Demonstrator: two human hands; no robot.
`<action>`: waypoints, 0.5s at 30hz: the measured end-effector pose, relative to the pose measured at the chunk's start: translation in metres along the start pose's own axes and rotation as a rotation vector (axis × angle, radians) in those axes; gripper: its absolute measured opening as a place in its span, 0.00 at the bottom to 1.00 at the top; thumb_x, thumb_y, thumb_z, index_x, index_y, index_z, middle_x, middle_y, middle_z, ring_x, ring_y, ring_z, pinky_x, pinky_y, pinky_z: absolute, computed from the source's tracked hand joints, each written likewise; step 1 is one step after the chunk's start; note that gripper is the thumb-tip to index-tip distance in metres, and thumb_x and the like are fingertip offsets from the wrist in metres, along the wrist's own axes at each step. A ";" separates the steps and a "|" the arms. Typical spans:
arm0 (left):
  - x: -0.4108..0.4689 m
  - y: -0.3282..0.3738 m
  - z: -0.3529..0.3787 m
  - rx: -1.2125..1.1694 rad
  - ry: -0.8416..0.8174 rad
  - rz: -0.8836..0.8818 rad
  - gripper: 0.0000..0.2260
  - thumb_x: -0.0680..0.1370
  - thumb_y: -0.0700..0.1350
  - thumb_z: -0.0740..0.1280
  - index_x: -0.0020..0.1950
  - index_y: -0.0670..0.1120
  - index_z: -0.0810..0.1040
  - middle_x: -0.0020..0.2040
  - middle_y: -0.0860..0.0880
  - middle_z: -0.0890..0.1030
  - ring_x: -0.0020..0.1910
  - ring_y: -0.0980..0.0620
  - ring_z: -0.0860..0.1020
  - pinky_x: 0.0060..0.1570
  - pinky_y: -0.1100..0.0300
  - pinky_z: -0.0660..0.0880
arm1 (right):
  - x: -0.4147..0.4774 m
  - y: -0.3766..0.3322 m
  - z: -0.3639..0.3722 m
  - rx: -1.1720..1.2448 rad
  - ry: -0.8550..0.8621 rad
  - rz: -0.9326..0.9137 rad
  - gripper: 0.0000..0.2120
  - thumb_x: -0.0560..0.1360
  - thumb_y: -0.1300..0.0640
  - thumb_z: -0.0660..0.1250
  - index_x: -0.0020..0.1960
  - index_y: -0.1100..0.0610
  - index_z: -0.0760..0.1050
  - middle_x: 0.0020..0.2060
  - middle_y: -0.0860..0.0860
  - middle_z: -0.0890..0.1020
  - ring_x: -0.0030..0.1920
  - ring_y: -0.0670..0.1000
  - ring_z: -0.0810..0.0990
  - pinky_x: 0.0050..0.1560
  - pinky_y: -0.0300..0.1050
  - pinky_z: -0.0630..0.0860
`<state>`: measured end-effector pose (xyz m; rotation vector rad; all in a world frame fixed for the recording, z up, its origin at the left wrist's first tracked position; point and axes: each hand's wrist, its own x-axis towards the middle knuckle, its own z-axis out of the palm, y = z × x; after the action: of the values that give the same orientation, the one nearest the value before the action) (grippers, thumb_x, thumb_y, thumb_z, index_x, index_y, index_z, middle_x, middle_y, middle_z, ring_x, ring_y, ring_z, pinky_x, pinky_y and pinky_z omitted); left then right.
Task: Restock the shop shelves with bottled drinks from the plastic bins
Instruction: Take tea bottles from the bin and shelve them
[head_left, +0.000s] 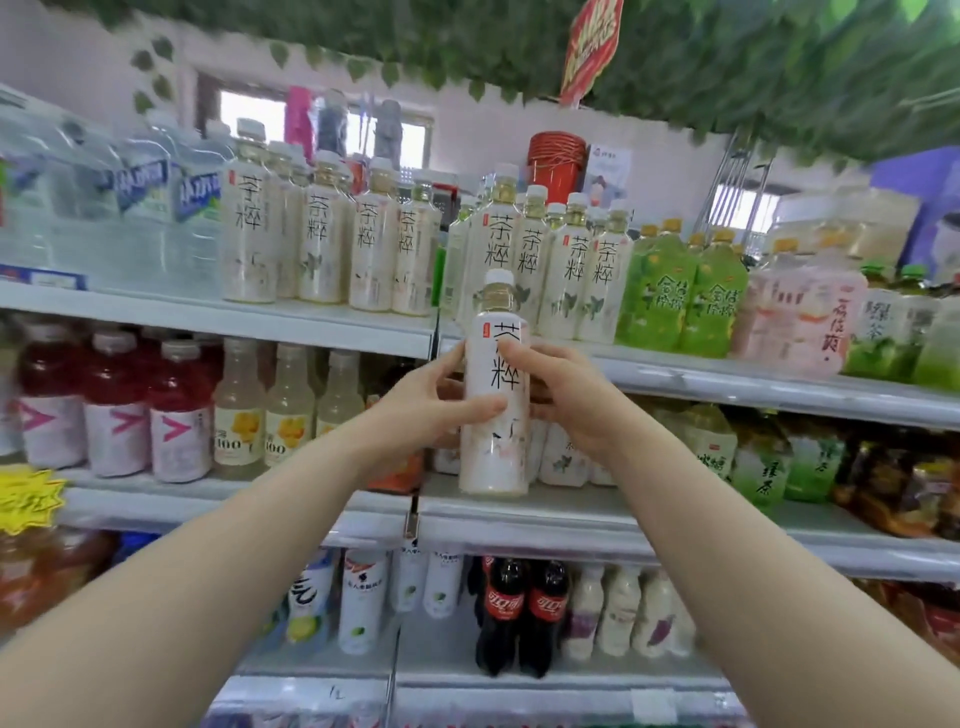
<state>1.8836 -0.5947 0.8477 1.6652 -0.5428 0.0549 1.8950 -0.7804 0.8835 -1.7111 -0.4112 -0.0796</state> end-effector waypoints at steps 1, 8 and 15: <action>0.001 0.004 -0.004 -0.007 0.020 0.005 0.31 0.71 0.51 0.77 0.70 0.65 0.70 0.59 0.48 0.82 0.58 0.49 0.82 0.58 0.44 0.78 | 0.008 -0.004 0.001 -0.012 -0.009 -0.009 0.21 0.77 0.45 0.71 0.62 0.58 0.80 0.51 0.53 0.87 0.52 0.53 0.86 0.50 0.48 0.81; 0.006 0.023 -0.040 0.005 0.193 0.057 0.29 0.76 0.47 0.72 0.75 0.59 0.66 0.55 0.52 0.84 0.53 0.53 0.83 0.57 0.50 0.79 | 0.052 -0.036 0.030 0.014 -0.043 -0.080 0.21 0.75 0.46 0.73 0.60 0.59 0.80 0.48 0.51 0.87 0.47 0.49 0.87 0.43 0.46 0.83; 0.001 0.038 -0.095 0.167 0.317 0.083 0.33 0.73 0.50 0.75 0.75 0.60 0.65 0.61 0.55 0.79 0.56 0.53 0.81 0.53 0.56 0.80 | 0.094 -0.065 0.080 0.035 -0.082 -0.144 0.20 0.75 0.47 0.73 0.62 0.57 0.78 0.50 0.49 0.87 0.48 0.48 0.86 0.41 0.41 0.80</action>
<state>1.8957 -0.5082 0.9003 1.7513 -0.3731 0.4279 1.9478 -0.6741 0.9560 -1.6526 -0.5930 -0.1067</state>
